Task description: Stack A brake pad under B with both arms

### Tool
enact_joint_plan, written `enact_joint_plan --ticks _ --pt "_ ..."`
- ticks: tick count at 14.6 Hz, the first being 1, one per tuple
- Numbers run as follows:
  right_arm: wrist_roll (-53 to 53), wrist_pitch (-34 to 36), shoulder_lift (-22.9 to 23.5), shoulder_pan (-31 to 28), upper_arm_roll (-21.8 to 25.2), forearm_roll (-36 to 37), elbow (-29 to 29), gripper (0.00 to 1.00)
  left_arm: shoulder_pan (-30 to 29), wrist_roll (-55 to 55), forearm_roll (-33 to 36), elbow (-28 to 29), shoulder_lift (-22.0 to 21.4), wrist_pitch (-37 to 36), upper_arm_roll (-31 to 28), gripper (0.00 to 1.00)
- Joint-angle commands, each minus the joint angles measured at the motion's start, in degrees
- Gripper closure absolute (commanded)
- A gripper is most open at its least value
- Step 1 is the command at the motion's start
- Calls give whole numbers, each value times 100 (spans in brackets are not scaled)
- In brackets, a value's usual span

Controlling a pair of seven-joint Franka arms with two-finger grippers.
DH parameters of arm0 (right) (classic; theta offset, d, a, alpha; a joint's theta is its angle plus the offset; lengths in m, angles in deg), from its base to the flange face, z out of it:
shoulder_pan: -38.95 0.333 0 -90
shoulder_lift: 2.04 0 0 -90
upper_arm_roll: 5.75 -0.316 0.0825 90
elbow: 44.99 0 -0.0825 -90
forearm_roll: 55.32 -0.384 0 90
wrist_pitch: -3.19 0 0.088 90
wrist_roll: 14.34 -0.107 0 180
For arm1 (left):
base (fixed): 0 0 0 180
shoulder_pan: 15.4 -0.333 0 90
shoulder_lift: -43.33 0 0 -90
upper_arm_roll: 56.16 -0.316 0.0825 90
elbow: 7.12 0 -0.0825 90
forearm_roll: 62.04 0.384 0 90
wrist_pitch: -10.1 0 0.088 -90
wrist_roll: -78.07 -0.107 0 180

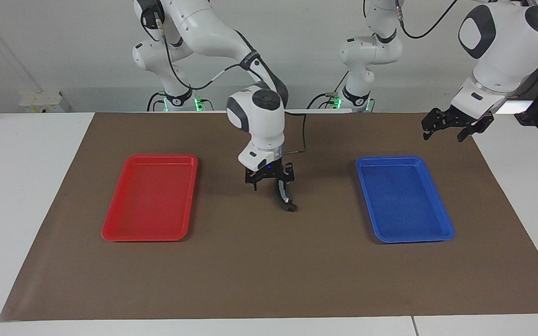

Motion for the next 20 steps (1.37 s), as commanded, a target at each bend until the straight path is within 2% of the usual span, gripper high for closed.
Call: enact_joint_plan --ticks 1,6,11,16,18,20 --pt "398 388 -647 -675 -79 46 164 0 -5 -70 -36 140 -139 72 -11 0" --pt "1276 767 -1114 -1800 -79 64 137 0 30 -53 -36 140 -139 72 -20 0" --pt "2332 2144 -1640 -2575 -71 64 -152 0 -5 -61 -36 167 -139 72 -29 0" --pt "2615 3411 -2388 -2778 -62 55 -241 0 -5 -61 -36 167 -139 46 -29 0" --pt "2641 3483 -2415 -2787 -62 -32 -171 0 -5 -61 -36 158 -139 54 -29 0" --pt "2650 3623 -2337 -2752 -97 -42 -406 0 -22 -61 -36 158 -139 81 -29 0"
